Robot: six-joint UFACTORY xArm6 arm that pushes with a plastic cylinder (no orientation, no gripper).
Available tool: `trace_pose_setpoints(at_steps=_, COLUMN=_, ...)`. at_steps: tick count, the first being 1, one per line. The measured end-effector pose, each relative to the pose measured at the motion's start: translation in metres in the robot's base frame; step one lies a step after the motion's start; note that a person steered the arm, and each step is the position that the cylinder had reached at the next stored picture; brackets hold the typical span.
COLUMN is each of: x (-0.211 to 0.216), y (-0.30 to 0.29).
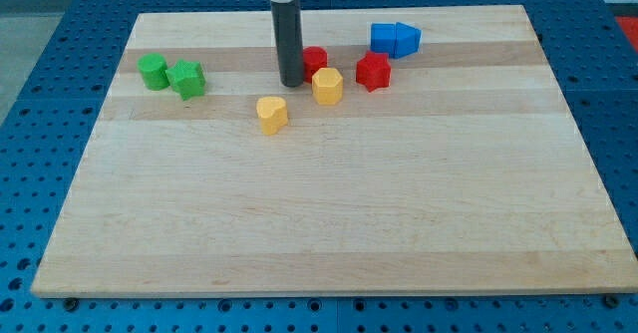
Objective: Move red circle to the red star
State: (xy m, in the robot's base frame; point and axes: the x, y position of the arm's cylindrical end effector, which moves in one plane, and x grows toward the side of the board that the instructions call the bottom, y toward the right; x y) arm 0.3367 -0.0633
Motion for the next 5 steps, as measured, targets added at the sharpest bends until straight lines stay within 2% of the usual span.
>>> trace_pose_setpoints(at_steps=2, x=-0.028, y=-0.032)
trace_pose_setpoints(at_steps=5, x=-0.029, y=-0.009)
